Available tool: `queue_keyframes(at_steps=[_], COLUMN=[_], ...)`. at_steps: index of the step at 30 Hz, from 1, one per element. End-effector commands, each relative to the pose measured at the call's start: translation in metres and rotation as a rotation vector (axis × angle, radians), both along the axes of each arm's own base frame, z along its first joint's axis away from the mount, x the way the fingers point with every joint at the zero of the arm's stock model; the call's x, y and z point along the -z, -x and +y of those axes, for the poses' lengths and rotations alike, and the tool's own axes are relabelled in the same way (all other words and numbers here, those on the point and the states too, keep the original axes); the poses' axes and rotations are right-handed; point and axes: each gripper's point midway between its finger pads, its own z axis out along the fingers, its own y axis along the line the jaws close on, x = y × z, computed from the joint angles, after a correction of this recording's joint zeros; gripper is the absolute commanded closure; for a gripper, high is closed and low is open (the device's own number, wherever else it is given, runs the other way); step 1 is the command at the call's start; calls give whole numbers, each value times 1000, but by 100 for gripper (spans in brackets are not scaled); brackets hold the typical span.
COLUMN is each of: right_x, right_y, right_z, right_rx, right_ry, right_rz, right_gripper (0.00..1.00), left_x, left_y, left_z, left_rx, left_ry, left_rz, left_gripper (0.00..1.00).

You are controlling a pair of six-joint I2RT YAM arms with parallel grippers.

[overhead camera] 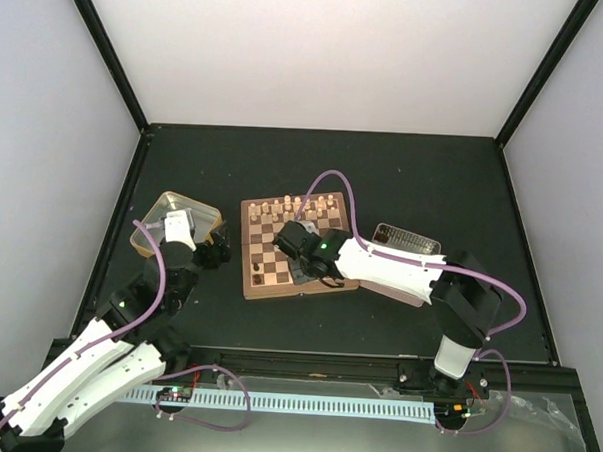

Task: Set up the chess pieces on the board
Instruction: Place the chess piece on the chessboard.

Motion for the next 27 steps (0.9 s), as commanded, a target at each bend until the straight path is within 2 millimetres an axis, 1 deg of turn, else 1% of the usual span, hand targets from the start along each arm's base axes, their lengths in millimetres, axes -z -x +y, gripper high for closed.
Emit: queue_keyframes(at_steps=[1, 7, 17, 19, 21, 24, 27], right_x=[7, 10, 18, 18, 16, 4, -8], right_y=[0, 1, -2, -2, -2, -2, -3], right_z=[2, 9, 4, 5, 7, 11, 14], right_rx=[3, -20, -13, -16, -19, -20, -13], right_ry=[0, -10, 37, 37, 32, -4, -37], right_rz=[11, 26, 23, 24, 30, 21, 5], right_gripper=[91, 90, 88, 85, 77, 68, 64], left_x=[-3, -1, 0, 0, 0, 0, -1], left_y=[-2, -2, -3, -3, -3, -3, -3], left_z=[-1, -2, -3, -3, -3, -3, -2], left_rx=[2, 8, 11, 12, 13, 14, 12], left_ry=[11, 14, 15, 15, 16, 17, 18], left_rz=[-6, -1, 3, 4, 4, 3, 1], left_gripper=[12, 12, 12, 12, 12, 12, 12])
